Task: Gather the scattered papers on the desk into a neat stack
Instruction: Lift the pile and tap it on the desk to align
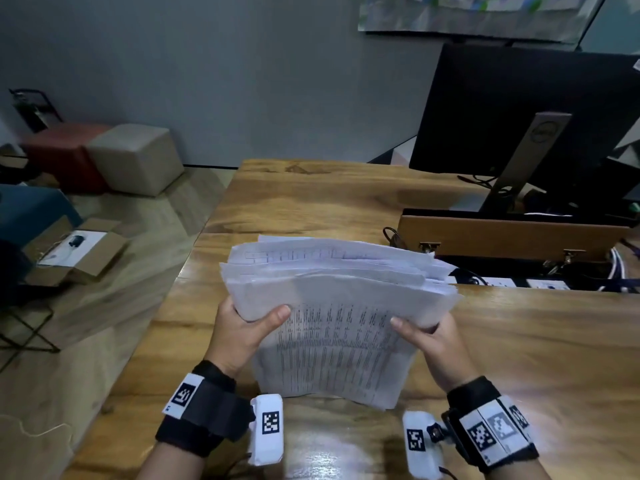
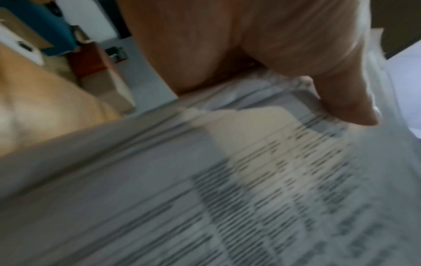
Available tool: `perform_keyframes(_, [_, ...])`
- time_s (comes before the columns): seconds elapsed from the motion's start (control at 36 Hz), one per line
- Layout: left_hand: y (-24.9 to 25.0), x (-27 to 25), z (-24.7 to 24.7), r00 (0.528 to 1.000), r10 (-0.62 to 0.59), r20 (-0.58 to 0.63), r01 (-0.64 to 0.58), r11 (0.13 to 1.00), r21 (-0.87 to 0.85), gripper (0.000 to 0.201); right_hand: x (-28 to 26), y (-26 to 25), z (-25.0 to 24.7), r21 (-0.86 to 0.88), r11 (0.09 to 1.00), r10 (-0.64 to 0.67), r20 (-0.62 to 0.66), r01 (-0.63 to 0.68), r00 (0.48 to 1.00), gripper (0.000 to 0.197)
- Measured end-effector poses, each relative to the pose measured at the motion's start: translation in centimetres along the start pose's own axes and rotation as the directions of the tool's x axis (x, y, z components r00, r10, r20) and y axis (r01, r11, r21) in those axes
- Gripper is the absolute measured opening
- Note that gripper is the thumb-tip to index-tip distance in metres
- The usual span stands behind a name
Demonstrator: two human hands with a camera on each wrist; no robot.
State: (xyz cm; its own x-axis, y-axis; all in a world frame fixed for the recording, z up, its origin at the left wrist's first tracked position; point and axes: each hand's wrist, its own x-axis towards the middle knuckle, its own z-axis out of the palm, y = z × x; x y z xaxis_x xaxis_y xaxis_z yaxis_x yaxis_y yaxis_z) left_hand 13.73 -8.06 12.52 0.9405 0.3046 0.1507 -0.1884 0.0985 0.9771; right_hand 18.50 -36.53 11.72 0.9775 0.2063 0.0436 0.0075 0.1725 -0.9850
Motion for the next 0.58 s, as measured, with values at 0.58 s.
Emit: perform_keyframes(0.58, [-0.5, 0.8, -0.5, 0.982, -0.117, 0.151, 0.117, 0.993, 0.009, 0.075, 0.6, -0.6, -0.1, -0.068, 0.997, 0.048, 0.082, -0.042, 0.995, 0.055])
